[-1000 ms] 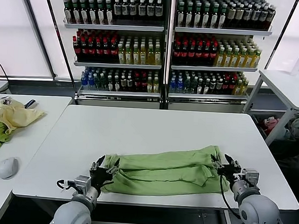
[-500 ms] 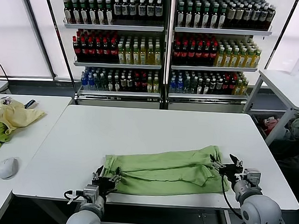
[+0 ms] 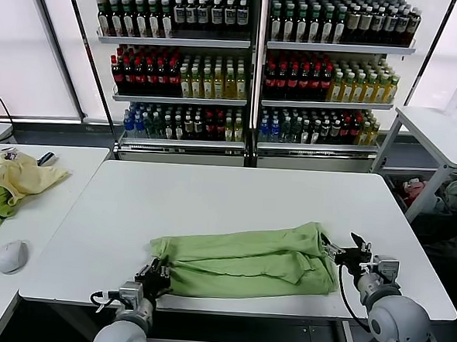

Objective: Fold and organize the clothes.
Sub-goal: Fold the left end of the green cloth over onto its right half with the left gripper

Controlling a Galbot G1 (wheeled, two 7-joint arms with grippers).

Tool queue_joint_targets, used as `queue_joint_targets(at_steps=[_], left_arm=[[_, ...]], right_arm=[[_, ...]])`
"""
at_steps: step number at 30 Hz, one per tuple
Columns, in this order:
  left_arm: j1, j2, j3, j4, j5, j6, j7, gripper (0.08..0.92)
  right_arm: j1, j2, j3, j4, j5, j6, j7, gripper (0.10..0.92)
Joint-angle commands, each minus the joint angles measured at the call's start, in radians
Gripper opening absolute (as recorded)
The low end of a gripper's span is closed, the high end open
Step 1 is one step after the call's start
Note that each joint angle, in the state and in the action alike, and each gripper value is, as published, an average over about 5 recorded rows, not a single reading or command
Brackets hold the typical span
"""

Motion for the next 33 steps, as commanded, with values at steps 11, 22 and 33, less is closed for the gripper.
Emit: queue_joint_targets(at_steps=[11,22,33], left_arm=[[0.005,0.378,-0.465,0.006,-0.111,0.010,0.077,0.125],[-0.045,0.291,-0.445,-0.212,-0.762,0.061,0.060,0.125],[-0.095,0.133,-0.217,-0.254,-0.996,-0.004,0.071,0.125]], right_arm=[[0.012,-0.004,0.001,0.015,0.013,0.003,-0.002,0.823],[0.009,-0.024,0.003,0.034,0.015,0.005,-0.004,0.823],[0.000,-0.030,0.001,0.031,0.011,0.008,-0.005,0.823]])
